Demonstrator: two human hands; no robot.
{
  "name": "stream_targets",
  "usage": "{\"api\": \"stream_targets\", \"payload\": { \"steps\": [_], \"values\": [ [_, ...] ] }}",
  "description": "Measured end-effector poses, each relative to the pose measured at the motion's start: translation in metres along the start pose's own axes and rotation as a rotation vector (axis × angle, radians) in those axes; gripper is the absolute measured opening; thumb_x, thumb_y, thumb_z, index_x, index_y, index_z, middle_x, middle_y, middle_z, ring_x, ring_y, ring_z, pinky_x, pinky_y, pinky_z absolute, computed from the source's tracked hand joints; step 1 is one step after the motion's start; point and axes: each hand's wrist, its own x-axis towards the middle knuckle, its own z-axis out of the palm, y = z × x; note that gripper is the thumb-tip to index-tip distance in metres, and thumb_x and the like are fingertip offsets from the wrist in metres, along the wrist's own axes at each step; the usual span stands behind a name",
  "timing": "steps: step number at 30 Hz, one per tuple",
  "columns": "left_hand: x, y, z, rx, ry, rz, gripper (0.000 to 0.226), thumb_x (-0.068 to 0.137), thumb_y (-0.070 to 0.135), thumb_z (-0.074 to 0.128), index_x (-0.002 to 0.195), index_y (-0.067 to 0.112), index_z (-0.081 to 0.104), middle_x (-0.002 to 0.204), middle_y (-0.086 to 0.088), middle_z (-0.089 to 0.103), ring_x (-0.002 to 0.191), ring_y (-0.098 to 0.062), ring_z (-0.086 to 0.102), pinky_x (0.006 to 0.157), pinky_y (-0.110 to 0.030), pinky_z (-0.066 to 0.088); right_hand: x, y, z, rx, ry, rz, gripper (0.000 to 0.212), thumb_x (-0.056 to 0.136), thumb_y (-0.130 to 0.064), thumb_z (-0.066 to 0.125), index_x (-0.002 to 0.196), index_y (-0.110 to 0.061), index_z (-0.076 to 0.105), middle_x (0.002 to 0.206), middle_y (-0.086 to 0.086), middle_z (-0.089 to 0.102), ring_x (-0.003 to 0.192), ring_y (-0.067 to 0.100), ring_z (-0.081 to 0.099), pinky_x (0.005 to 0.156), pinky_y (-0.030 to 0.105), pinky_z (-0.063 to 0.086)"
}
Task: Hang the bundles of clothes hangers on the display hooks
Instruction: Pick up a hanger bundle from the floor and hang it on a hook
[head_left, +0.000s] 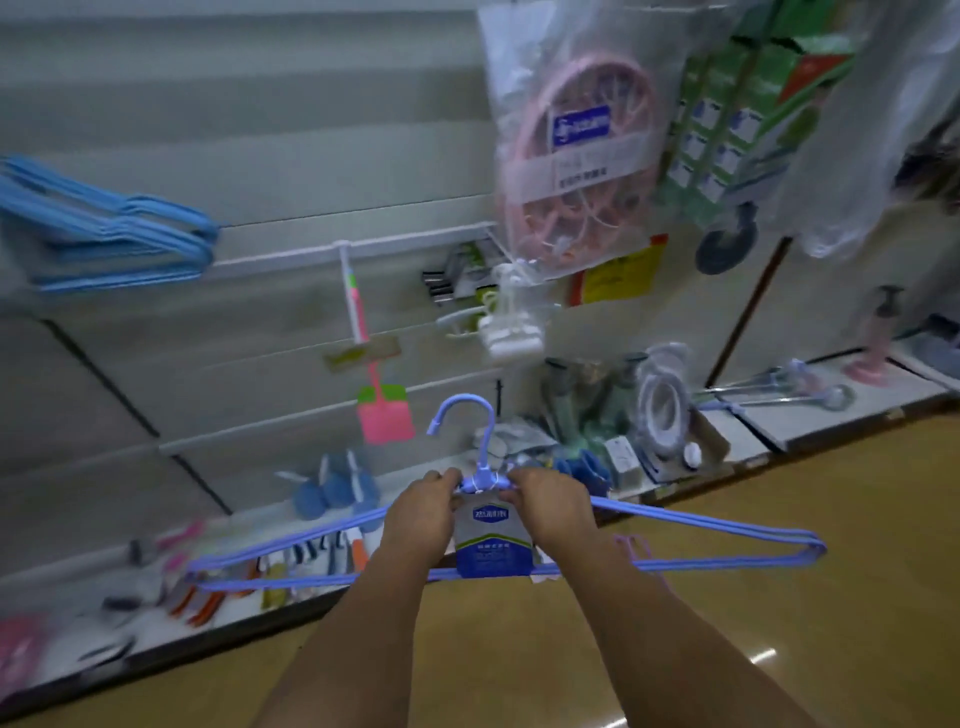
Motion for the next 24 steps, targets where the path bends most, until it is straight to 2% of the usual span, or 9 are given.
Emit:
{"api": "stream_targets", "payload": {
  "steps": [5, 9, 12, 16, 21, 24],
  "values": [
    [-0.039, -0.059, -0.024, 0.013, 0.063, -0.125, 0.02, 0.098, 0.017, 0.039, 0.114, 0.018, 0.05, 0.107, -0.009, 0.059, 0.096, -0.029, 0.057, 0.075, -0.038, 0.045, 0.007, -0.068, 0.011, -0.031, -0.001, -0.138, 0.026, 0.096, -0.035, 0.049, 0.106, -0.014, 0.061, 0.108, 0.007, 0.065, 0.102, 0.028, 0.059, 0.073, 0.033, 0.041],
    [-0.074, -0.113, -0.047, -0.028, 0.1, -0.201, 0.021, 0.095, 0.015, 0.041, 0.114, 0.017, 0.053, 0.109, -0.01, 0.063, 0.097, -0.029, 0.058, 0.078, -0.037, 0.045, 0.006, -0.135, 0.019, 0.024, -0.019, -0.22, 0.033, 0.092, -0.043, 0.054, 0.102, -0.012, 0.061, 0.106, 0.009, 0.064, 0.102, 0.029, 0.058, 0.069, 0.031, 0.034],
    [-0.1, -0.159, -0.064, -0.067, 0.119, -0.263, 0.023, 0.096, 0.022, 0.043, 0.117, 0.022, 0.053, 0.113, -0.009, 0.063, 0.102, -0.03, 0.058, 0.081, -0.037, 0.047, 0.004, -0.189, 0.029, 0.024, -0.04, -0.274, 0.03, 0.092, -0.041, 0.054, 0.102, -0.014, 0.063, 0.107, 0.009, 0.064, 0.102, 0.029, 0.058, 0.069, 0.03, 0.032],
    [-0.134, -0.222, -0.092, -0.051, 0.118, -0.327, 0.023, 0.096, 0.02, 0.041, 0.118, 0.02, 0.048, 0.115, -0.011, 0.061, 0.105, -0.032, 0.057, 0.075, -0.034, 0.041, -0.002, -0.267, 0.047, 0.008, -0.063, -0.339, 0.026, 0.094, -0.037, 0.052, 0.104, -0.016, 0.064, 0.11, 0.008, 0.064, 0.105, 0.028, 0.058, 0.074, 0.031, 0.039],
    [-0.171, -0.292, -0.114, -0.074, 0.148, -0.356, 0.02, 0.095, 0.017, 0.038, 0.113, 0.018, 0.047, 0.111, -0.011, 0.059, 0.1, -0.03, 0.057, 0.079, -0.039, 0.046, -0.009, -0.346, 0.071, -0.012, -0.058, -0.379, 0.026, 0.097, -0.033, 0.048, 0.108, -0.018, 0.065, 0.114, 0.006, 0.065, 0.109, 0.025, 0.058, 0.086, 0.032, 0.043],
    [-0.185, -0.327, -0.122, -0.028, 0.16, -0.381, 0.026, 0.098, 0.02, 0.035, 0.122, 0.017, 0.044, 0.115, -0.012, 0.056, 0.104, -0.031, 0.054, 0.082, -0.039, 0.044, -0.008, -0.379, 0.085, -0.03, -0.066, -0.386, 0.025, 0.098, -0.033, 0.046, 0.108, -0.018, 0.063, 0.112, 0.007, 0.065, 0.104, 0.026, 0.06, 0.077, 0.03, 0.043]
  ]
}}
